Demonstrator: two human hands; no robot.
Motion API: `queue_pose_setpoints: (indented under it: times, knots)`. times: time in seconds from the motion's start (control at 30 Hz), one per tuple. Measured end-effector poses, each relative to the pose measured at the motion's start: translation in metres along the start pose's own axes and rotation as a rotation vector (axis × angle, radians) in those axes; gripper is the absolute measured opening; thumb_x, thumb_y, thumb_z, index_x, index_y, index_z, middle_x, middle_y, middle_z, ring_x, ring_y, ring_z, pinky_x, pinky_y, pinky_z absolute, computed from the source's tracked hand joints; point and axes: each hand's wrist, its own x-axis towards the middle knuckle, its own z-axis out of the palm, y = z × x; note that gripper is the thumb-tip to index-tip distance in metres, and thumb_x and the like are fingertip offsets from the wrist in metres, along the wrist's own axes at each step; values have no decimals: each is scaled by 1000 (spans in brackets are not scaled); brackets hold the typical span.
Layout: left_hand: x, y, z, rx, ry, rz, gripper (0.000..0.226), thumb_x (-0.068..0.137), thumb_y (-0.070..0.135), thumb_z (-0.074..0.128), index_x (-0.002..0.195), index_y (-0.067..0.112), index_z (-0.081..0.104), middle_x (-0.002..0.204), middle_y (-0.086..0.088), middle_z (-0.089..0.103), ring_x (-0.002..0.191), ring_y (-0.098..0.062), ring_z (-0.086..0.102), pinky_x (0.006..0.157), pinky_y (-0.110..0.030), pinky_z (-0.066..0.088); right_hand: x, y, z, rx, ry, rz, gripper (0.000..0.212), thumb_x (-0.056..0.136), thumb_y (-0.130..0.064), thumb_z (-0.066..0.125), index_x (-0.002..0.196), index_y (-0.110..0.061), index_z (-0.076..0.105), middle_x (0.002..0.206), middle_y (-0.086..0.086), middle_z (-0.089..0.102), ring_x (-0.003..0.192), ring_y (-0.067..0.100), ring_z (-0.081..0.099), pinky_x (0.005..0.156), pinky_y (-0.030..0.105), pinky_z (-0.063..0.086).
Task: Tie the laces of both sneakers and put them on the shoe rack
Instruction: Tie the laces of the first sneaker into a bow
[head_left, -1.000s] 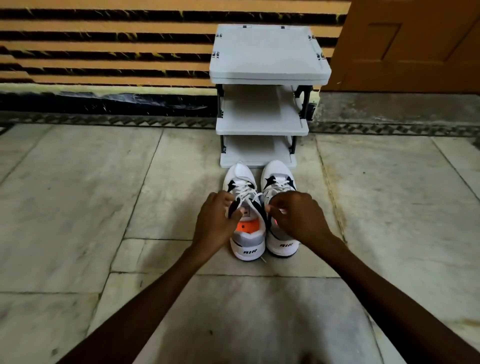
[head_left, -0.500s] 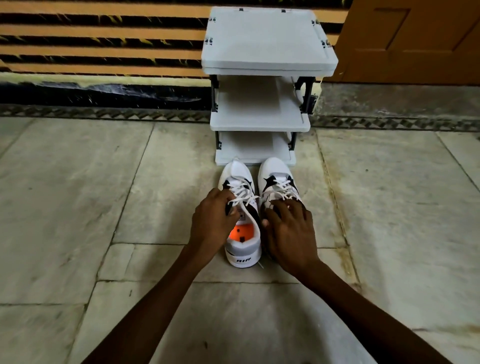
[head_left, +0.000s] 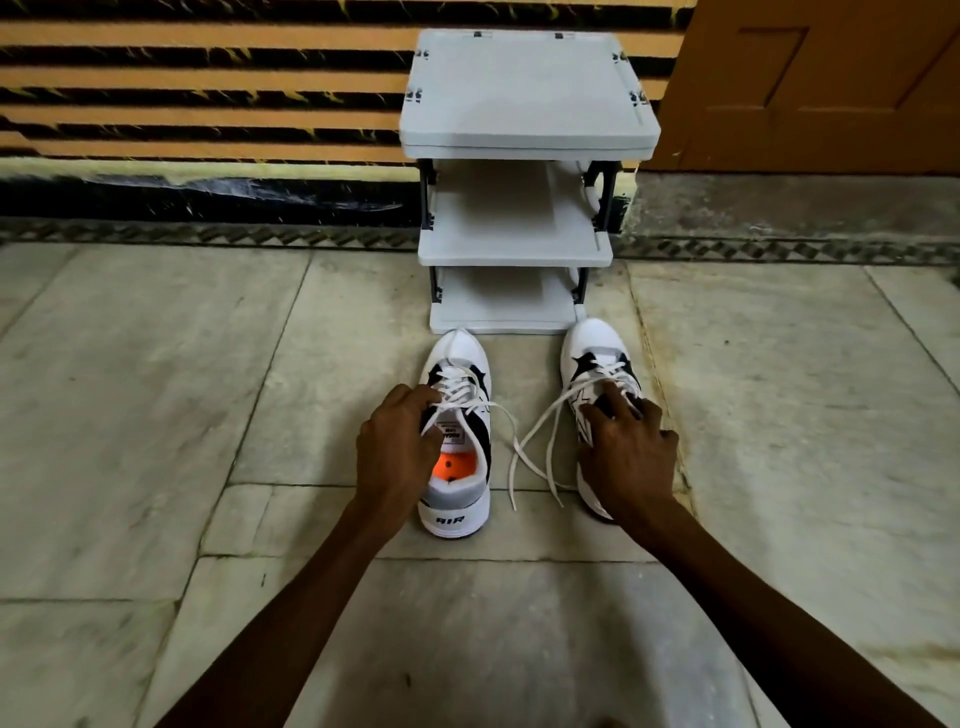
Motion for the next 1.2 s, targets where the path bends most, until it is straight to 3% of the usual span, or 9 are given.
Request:
queue_pose_setpoints:
  times: [0.17, 0.27, 0.33, 0.43, 0.53, 0.7, 0.93, 1.1, 1.2]
  knots:
    - [0, 6, 6, -44, 20, -17, 17, 83, 29, 68, 99, 24, 69, 97, 1, 68, 80, -23, 69, 71, -40, 56, -7, -3, -5, -31, 117, -32, 37, 73, -23, 70, 110, -19, 68, 138, 9, 53, 121, 45, 45, 84, 54, 44]
    - [6, 10, 5, -62, 25, -130, 13, 85, 34, 65, 89, 22, 69, 91, 2, 72, 82, -22, 69, 71, -36, 54, -6, -19, -18, 154, 281, -123, 23, 82, -26, 65, 101, -14, 71, 120, 12, 65, 108, 40, 55, 82, 44, 45]
    - [12, 11, 3, -146, 8, -260, 17, 86, 35, 64, 87, 18, 69, 89, 0, 73, 83, -20, 67, 70, -30, 49, -1, -37, -31, 432, 176, -176, 21, 89, -30, 59, 91, -12, 71, 97, 12, 71, 90, 32, 64, 71, 31, 44]
    - [19, 12, -1, -283, -10, -339, 21, 89, 28, 63, 84, 9, 68, 85, -7, 73, 83, -22, 66, 70, -29, 44, 13, -65, -37, 675, -130, -97, 51, 90, -48, 53, 64, -5, 65, 62, 12, 66, 65, 28, 63, 59, 30, 41]
    - [23, 11, -2, -295, -39, -317, 31, 91, 26, 59, 70, 4, 60, 66, -9, 62, 68, -24, 57, 64, -32, 39, 20, -85, -30, 929, -256, 79, 55, 82, -50, 65, 61, 0, 70, 55, 12, 64, 55, 23, 59, 60, 31, 45]
    - [27, 11, 2, -326, -93, -317, 35, 90, 27, 60, 74, -3, 62, 71, -22, 65, 68, -34, 58, 69, -40, 47, 32, -104, -17, 1225, -230, 217, 11, 75, -24, 77, 70, -15, 75, 79, 7, 74, 79, 22, 69, 82, 37, 57]
    - [28, 5, 6, -501, -107, -374, 17, 89, 23, 64, 79, 10, 70, 63, 3, 64, 57, -14, 57, 70, -40, 55, 22, -88, -19, 1527, -423, 232, 16, 91, -15, 60, 79, -8, 70, 69, 3, 63, 65, 14, 54, 65, 25, 47]
    - [28, 11, 9, -470, -90, -367, 22, 89, 23, 59, 77, 5, 66, 70, -10, 68, 59, -18, 56, 67, -41, 53, 8, -81, -30, 1661, -475, 166, 24, 94, -10, 52, 78, -20, 66, 87, 1, 66, 76, 11, 55, 74, 27, 43]
    - [28, 13, 10, -483, -83, -377, 24, 89, 23, 57, 68, 12, 60, 64, -3, 64, 58, -17, 55, 65, -38, 51, 4, -82, -41, 1705, -384, 132, 22, 97, -11, 52, 82, -17, 66, 85, 2, 65, 73, 10, 57, 67, 20, 46]
